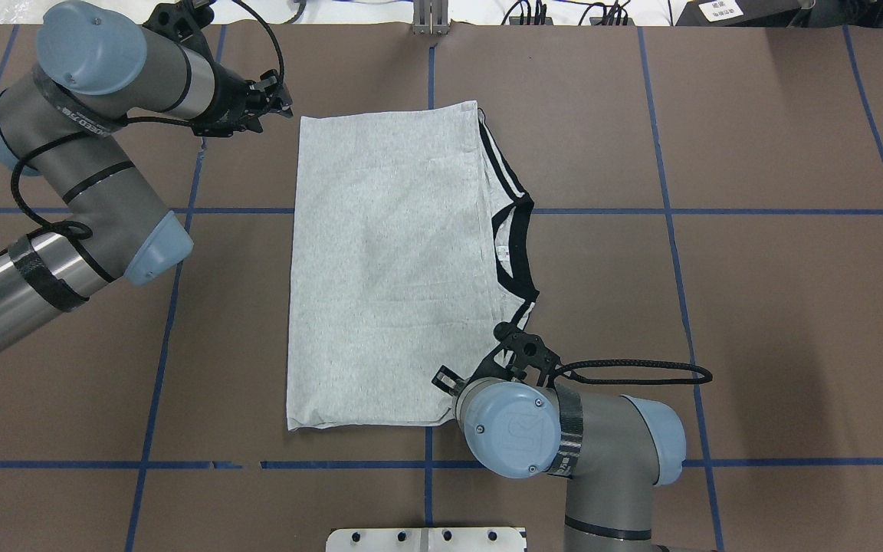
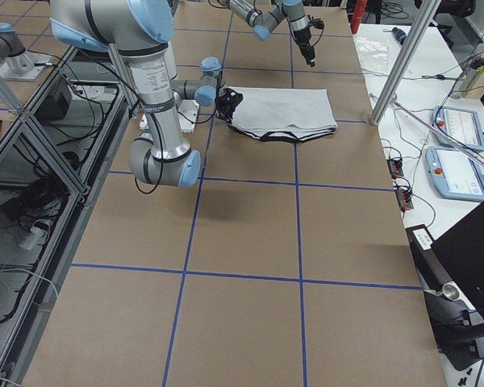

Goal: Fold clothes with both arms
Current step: 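Move the left gripper to the shirt's other near corner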

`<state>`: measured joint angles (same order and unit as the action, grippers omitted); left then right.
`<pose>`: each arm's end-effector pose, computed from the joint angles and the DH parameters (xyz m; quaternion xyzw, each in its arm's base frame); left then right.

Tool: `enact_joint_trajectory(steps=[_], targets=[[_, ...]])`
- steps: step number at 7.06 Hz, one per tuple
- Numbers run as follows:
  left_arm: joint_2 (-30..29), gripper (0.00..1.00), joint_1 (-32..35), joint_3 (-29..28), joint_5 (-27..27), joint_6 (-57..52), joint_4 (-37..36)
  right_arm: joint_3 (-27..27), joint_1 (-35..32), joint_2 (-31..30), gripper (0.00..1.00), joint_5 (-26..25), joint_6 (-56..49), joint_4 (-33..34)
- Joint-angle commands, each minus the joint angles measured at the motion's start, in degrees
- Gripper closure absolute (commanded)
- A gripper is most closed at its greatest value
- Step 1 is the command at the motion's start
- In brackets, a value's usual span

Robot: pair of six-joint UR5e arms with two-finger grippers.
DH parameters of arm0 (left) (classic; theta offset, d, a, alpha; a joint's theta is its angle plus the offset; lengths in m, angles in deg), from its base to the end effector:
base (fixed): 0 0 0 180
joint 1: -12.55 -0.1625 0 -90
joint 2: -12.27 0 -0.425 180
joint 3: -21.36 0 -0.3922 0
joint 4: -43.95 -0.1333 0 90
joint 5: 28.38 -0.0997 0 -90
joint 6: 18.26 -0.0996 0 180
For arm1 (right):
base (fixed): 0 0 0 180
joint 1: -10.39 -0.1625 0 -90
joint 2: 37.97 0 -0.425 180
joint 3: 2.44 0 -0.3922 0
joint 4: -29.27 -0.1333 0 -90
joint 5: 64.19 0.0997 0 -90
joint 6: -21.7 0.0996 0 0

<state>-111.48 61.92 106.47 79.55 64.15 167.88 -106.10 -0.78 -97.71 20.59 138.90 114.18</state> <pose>0.3841 -0.6053 0.2812 0.1285 0.5157 -0.2248 0.8167 -0.5973 -0.2631 0.2473 -0.0167 -0.4161 0.3165 0.8523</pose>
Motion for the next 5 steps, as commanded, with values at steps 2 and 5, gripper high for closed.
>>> enact_joint_trajectory(steps=[2,5], targets=[[7.0,0.42,-4.2,11.5,-0.1,7.9,-0.1,-9.0,2.3,-4.4,1.00,-0.2,1.0,4.8],[15.3,0.34,-18.3,23.1,-7.0,23.7,-0.1,-10.6,4.8,-4.4,1.00,-0.3,2.0,7.0]])
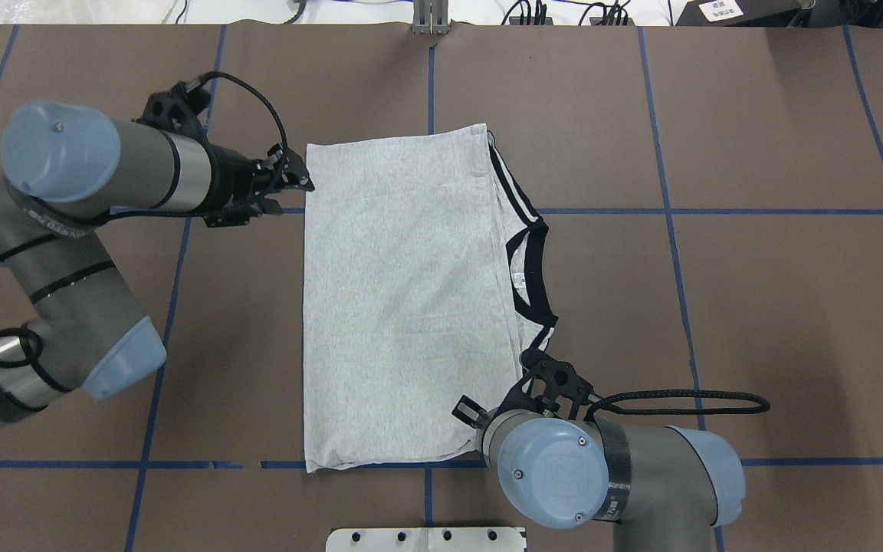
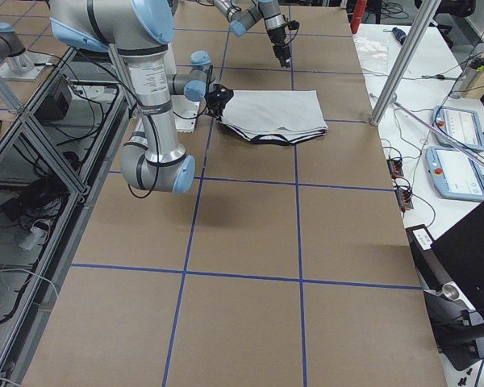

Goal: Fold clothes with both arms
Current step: 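Move the left gripper to the shirt's other near corner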

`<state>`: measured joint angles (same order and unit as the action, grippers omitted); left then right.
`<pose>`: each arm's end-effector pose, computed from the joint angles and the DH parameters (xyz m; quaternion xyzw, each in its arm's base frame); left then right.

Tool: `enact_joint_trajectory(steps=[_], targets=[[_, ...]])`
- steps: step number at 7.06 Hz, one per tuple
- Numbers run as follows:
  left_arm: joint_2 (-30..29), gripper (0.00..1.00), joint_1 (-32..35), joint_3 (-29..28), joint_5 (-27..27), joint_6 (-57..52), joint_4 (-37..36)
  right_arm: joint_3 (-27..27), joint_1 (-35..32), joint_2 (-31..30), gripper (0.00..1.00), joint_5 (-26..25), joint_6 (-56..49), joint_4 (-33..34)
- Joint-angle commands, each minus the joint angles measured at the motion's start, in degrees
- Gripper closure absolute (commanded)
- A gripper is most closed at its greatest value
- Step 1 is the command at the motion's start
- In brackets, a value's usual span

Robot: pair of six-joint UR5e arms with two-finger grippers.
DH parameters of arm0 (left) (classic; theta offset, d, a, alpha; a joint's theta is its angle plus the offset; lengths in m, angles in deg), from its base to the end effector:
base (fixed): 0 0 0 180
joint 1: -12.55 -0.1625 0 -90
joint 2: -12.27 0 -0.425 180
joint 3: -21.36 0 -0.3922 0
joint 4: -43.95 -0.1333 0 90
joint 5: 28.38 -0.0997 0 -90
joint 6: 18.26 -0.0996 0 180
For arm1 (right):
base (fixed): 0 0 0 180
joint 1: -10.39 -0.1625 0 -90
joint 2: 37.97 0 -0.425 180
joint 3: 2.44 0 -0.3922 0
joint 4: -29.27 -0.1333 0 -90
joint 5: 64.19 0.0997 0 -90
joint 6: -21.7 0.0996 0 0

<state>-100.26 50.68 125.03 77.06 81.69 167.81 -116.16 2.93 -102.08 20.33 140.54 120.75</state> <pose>0.4089 -0.4567 0.2624 0.0318 0.5785 -0.2601 0.7725 -0.5566 -0.2169 0.2381 -0.0327 -0.4083 0.3026 0.8606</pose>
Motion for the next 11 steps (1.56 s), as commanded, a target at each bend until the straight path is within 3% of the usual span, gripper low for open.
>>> enact_joint_trajectory(steps=[1,3,5,8,10,11], targets=[[7.8,0.34,-12.7,7.8,-7.8,10.3,0.0,-1.0,1.1,-0.2,1.00,0.0,1.0,0.5],[13.6,0.31,-22.1,11.7,-10.2,19.3,0.0,-1.1,1.2,-0.3,1.00,0.0,1.1,0.5],[13.7,0.31,-29.4,10.9,-15.0,23.3,-1.7,-1.1,1.3,-0.4,1.00,0.0,1.1,0.5],[13.3,0.34,-31.8,11.0,-15.1,25.1,-4.5,-1.1,1.6,-0.3,1.00,0.0,1.0,0.5],[13.7,0.41,-32.4,10.8,-15.2,25.1,-5.0,-1.3,1.6,-0.3,1.00,0.0,1.0,0.5],[13.7,0.50,-32.4,10.9,-15.2,25.1,-5.5,-1.5,1.6,-0.3,1.00,0.0,1.0,0.5]])
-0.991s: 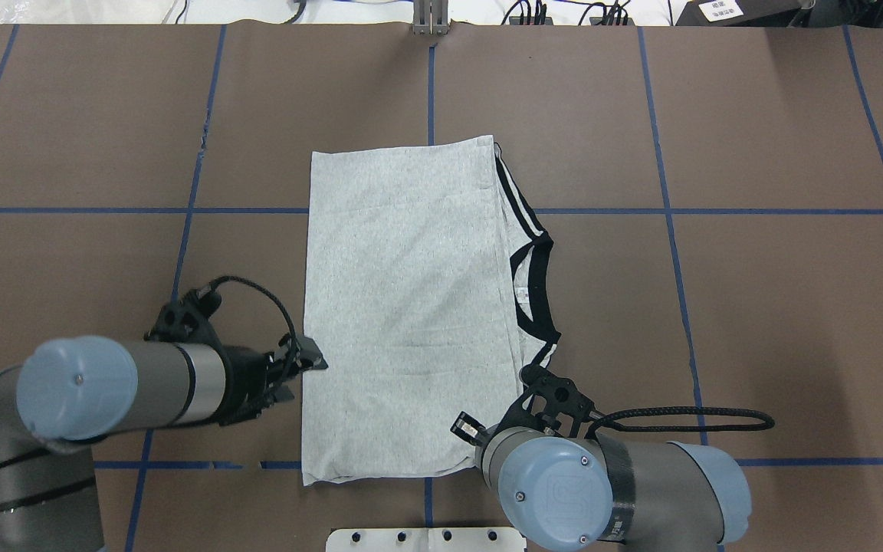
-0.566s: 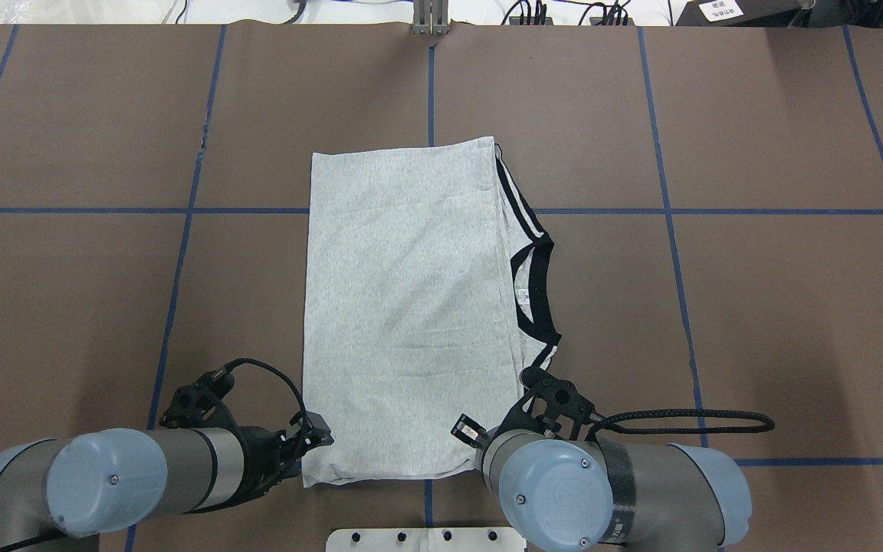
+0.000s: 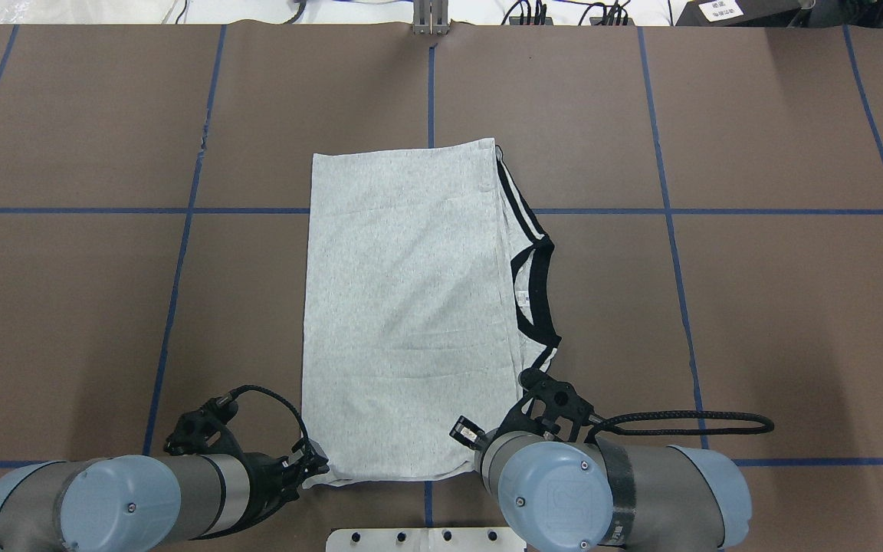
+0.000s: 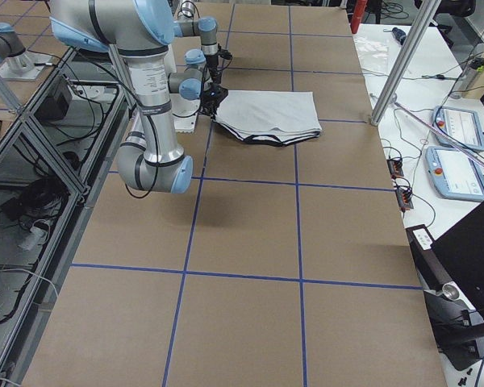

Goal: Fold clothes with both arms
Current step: 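Grasp both near corners of the shirt with the left and right grippers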

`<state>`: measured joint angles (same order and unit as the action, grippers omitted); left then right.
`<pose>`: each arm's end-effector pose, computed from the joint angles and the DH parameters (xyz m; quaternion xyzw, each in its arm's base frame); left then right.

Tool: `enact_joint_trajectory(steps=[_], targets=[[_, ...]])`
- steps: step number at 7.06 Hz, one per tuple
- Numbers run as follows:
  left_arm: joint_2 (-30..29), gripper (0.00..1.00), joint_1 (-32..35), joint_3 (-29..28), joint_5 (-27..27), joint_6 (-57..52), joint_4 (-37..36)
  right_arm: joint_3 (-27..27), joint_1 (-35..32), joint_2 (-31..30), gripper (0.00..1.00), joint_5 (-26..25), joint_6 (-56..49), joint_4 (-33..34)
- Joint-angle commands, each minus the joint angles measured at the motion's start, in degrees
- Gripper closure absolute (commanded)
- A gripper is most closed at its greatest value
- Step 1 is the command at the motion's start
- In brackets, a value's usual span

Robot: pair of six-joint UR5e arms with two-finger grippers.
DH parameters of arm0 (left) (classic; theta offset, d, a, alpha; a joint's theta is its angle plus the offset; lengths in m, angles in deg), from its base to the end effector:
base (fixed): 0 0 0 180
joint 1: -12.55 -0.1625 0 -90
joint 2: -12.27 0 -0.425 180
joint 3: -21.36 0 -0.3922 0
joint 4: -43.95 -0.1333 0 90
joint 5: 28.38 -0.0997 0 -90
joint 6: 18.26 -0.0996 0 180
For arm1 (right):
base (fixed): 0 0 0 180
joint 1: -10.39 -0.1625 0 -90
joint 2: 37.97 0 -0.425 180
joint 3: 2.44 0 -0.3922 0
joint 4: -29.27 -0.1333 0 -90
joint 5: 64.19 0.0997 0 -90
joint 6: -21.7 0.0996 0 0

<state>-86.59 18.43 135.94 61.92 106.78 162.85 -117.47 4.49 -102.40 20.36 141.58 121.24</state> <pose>0.5109 -0.1861 0.3242 -0.1325 0.5003 -0.2978 0.8021 -0.5550 -0.2009 0.2335 -0.0431 -0.4113 0.2983 0.8602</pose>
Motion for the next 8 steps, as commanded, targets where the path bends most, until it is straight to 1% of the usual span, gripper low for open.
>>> enact_joint_trajectory(steps=[1,2,5,6,8], targets=[[-0.2,0.82,-0.2,0.1,-0.1,0.8,-0.9,-0.3,-0.1,-0.1,1.00,0.1,0.0,0.0],[-0.2,1.00,-0.2,0.2,-0.1,1.2,-1.0,-0.5,-0.1,-0.1,1.00,0.1,0.0,0.0],[-0.2,1.00,0.0,1.0,-0.9,1.1,-1.0,-1.0,-0.3,-0.2,1.00,0.1,0.0,0.0],[0.2,1.00,0.2,2.7,-0.7,0.7,-0.9,-1.1,-0.3,-0.3,1.00,0.1,0.1,0.0],[2.4,1.00,0.0,10.5,0.1,0.6,-0.9,-4.7,1.7,-2.7,1.00,0.0,2.3,0.7]])
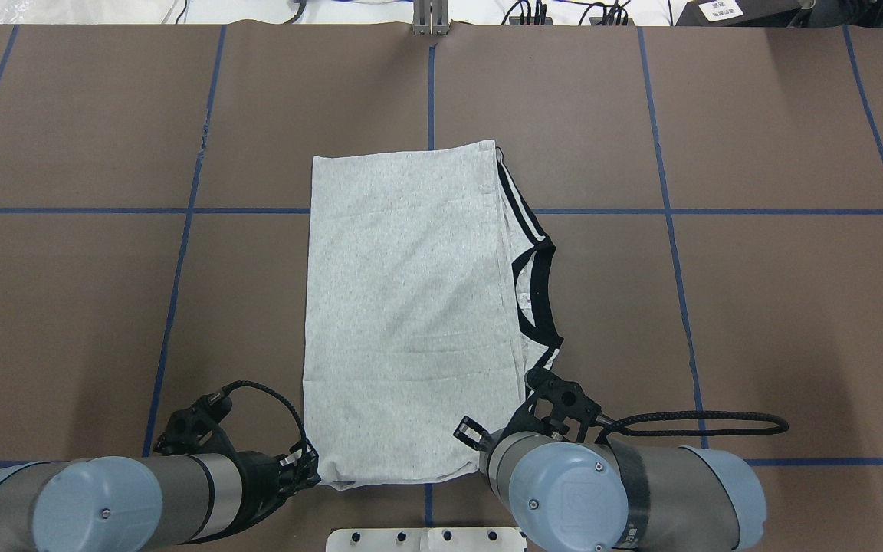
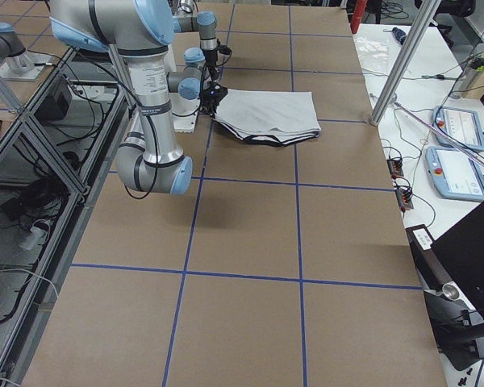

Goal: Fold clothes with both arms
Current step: 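Grasp both near corners of the shirt with the left and right grippers, then lift the near edge with both grippers and fold it toward the far edge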

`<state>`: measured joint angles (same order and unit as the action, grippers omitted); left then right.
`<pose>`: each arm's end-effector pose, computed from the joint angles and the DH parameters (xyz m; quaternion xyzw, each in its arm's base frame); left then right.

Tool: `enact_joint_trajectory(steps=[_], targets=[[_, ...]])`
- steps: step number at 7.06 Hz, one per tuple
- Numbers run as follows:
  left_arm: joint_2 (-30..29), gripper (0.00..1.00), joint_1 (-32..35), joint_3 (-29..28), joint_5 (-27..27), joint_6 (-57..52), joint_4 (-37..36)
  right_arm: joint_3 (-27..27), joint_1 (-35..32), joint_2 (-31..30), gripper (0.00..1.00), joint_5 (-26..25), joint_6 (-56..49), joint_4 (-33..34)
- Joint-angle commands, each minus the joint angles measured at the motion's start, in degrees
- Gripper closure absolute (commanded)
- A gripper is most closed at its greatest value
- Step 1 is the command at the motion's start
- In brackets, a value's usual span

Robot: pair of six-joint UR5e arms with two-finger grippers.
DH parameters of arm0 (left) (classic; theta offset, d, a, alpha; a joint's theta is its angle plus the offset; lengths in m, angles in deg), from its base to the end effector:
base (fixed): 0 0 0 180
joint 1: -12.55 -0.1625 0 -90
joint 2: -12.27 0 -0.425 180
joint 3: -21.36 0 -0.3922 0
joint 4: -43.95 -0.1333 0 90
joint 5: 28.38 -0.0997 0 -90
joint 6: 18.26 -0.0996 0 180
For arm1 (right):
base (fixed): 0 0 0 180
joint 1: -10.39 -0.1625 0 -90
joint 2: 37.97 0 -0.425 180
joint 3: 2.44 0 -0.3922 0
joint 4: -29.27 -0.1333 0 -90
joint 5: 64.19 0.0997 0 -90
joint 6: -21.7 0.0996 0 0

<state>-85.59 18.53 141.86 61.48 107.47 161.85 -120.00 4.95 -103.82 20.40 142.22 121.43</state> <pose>0.4803 -0.1846 0.2889 -0.1393 0.5285 -0.2988 0.7823 -0.5410 -0.1949 0.2309 -0.0491 -0.4179 0.2988 0.8566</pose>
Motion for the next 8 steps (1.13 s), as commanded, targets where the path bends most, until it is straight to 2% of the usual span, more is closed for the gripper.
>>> enact_joint_trajectory(steps=[1,2,4,5,6,7,8], targets=[[1.4,1.00,-0.8,6.7,0.9,-0.1,0.0,-4.5,3.3,-1.7,1.00,0.0,4.6,4.2],[1.2,1.00,-1.9,7.7,1.0,0.4,0.0,-5.9,4.0,-1.6,1.00,0.1,5.0,6.4],[0.8,1.00,-2.0,9.1,0.9,0.5,-0.1,-8.9,4.0,-3.0,1.00,0.1,5.1,6.8],[-0.1,1.00,-1.6,10.4,0.9,0.1,-3.7,-9.9,1.8,-2.1,1.00,0.4,5.0,6.8],[-3.1,1.00,0.2,10.0,0.8,-1.1,-8.8,-11.2,-1.5,-1.4,1.00,0.7,4.8,6.6],[-7.8,1.00,5.5,9.4,0.9,-6.0,-12.5,-10.9,-4.8,-1.0,1.00,1.4,4.4,6.1],[-10.5,1.00,9.1,7.8,1.0,-10.5,-15.3,-9.6,-9.3,1.2,1.00,4.5,4.2,6.1]])
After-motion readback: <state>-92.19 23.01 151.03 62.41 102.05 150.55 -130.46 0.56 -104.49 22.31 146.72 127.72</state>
